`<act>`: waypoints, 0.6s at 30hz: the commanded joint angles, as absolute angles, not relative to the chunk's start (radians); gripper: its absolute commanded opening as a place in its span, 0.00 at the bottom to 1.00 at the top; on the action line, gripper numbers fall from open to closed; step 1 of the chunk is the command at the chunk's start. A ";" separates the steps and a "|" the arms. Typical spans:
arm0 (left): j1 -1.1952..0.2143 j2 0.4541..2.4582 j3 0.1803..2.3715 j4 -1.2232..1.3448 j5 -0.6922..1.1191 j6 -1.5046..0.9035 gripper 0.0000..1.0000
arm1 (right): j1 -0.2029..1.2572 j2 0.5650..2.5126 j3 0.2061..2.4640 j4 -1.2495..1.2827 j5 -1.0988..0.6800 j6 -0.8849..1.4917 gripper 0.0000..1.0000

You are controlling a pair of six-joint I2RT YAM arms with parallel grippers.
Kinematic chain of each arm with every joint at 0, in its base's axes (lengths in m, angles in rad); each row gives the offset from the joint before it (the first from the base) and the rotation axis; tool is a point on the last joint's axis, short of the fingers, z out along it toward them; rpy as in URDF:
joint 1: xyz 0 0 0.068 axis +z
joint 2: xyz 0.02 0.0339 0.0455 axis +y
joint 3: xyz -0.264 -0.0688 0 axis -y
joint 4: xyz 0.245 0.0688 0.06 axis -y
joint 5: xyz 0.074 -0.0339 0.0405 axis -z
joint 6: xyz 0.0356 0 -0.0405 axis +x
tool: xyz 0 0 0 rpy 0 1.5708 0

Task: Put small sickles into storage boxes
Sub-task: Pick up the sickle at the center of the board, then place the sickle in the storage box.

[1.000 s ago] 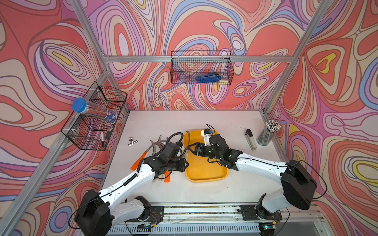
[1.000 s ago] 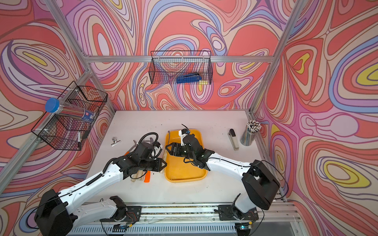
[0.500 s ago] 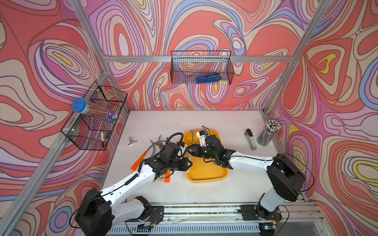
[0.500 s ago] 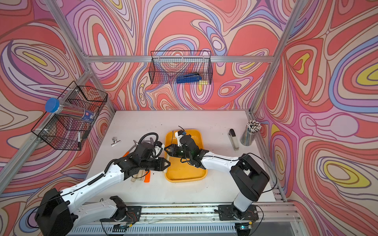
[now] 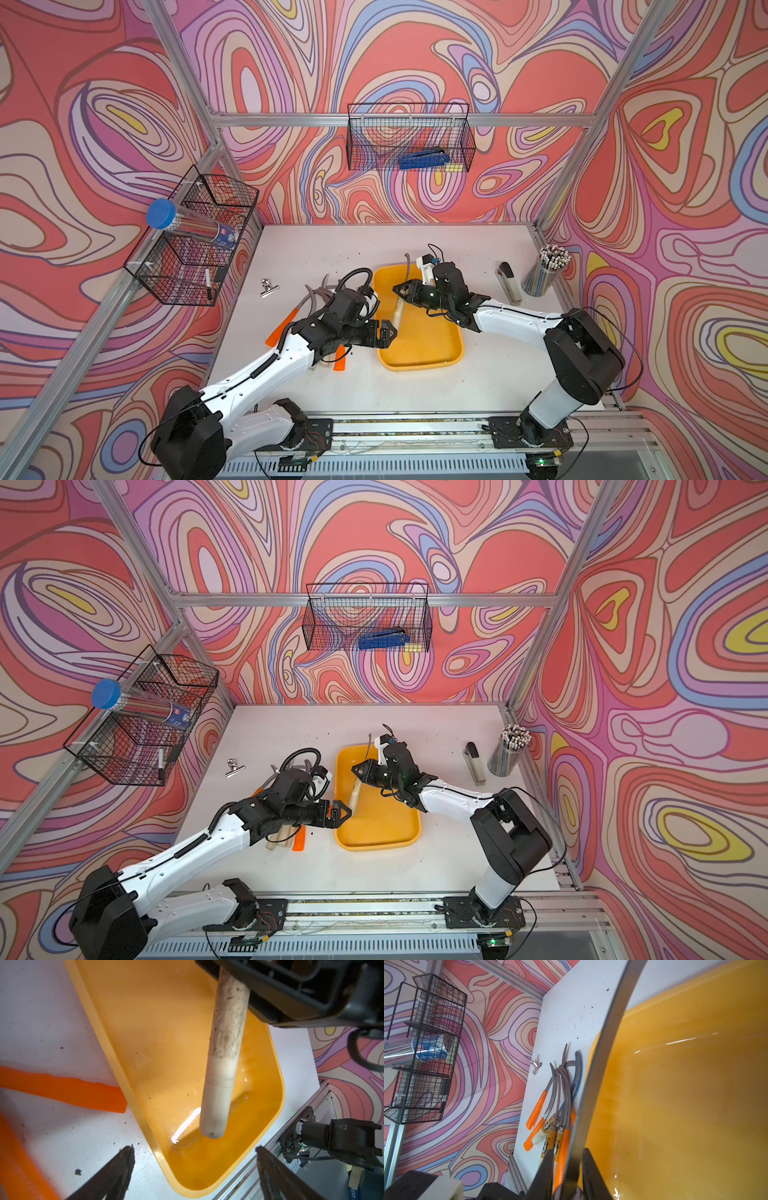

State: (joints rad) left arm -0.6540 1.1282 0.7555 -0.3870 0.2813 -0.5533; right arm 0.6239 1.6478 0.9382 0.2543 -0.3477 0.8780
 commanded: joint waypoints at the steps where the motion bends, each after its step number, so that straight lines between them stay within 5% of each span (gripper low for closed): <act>1: -0.657 1.100 0.788 -0.460 0.206 -0.545 1.00 | 0.601 1.635 0.944 0.221 -0.399 0.818 0.00; 18: -0.655 1.186 0.797 -0.483 0.030 -0.567 1.00 | 0.620 1.797 0.834 0.338 -0.569 0.769 0.02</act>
